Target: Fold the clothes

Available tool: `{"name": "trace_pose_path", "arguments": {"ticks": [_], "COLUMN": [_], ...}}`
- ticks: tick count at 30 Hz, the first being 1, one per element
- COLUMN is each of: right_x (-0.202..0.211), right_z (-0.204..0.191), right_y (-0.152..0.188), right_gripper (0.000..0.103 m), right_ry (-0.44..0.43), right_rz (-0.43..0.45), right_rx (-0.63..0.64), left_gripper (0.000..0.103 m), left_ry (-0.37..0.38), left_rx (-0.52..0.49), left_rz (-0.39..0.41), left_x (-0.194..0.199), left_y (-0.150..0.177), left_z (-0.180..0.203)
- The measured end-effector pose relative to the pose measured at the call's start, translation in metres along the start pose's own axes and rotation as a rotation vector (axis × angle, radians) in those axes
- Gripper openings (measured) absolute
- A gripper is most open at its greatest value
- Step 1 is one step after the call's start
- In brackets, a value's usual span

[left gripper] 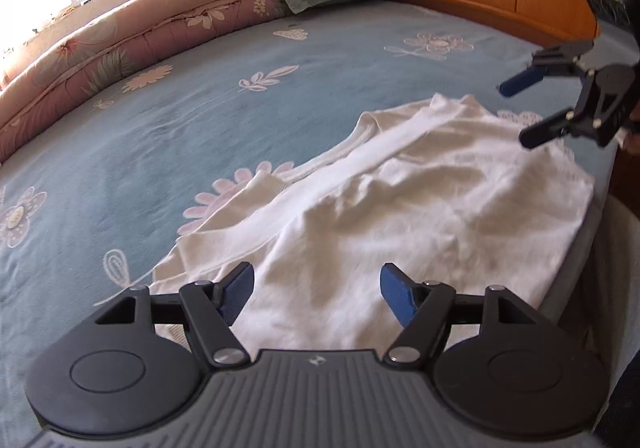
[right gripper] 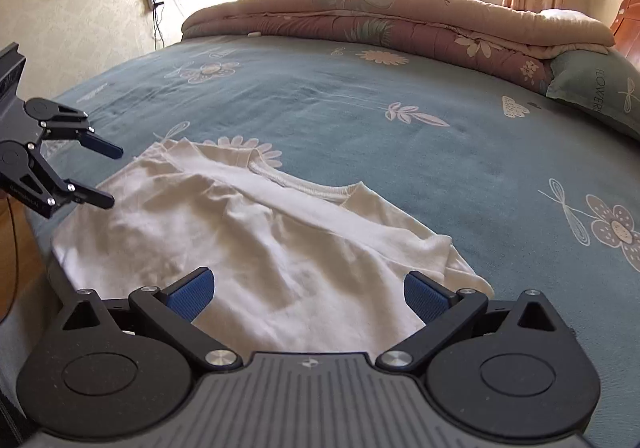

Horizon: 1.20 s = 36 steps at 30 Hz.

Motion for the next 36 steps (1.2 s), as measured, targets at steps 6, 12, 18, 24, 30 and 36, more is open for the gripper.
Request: {"name": "trace_pose_path", "arguments": {"ticks": [6, 12, 18, 24, 30, 36], "right_x": [-0.052, -0.051, -0.045, -0.08, -0.065, -0.047], "right_z": [0.026, 0.051, 0.024, 0.019, 0.017, -0.011], "right_y": [0.001, 0.002, -0.024, -0.017, -0.019, -0.014], "right_gripper": [0.103, 0.103, 0.103, 0.103, 0.103, 0.103], "right_ry": [-0.016, 0.012, -0.053, -0.018, 0.004, -0.051], "right_rz": [-0.032, -0.002, 0.072, 0.001, 0.012, 0.036], "right_rx": [-0.174, -0.286, -0.28, -0.265, -0.256, -0.166], "left_gripper": [0.071, 0.073, 0.082, 0.082, 0.082, 0.086], "left_ry": [0.001, 0.022, 0.241, 0.219, 0.237, 0.474], "left_rx": [0.27, 0.38, 0.369, 0.432, 0.512, 0.516], "left_rz": [-0.053, -0.006, 0.04, -0.011, 0.007, 0.035], "left_x": [-0.055, -0.04, -0.048, -0.09, -0.074, -0.063], "left_y": [0.003, -0.005, -0.036, -0.04, -0.054, -0.052], "left_z": [-0.033, -0.059, -0.033, -0.033, -0.038, -0.003]}}
Point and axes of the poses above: each gripper's, at about its wrist camera, not at the fingertips, and x roughly against the way its jaws point, z to its right, y to its underside, the point moved 2 cm from there along -x, roughly the way its jaws point, and after that the axes turned 11 degrees about -z, right-handed, at the moved point
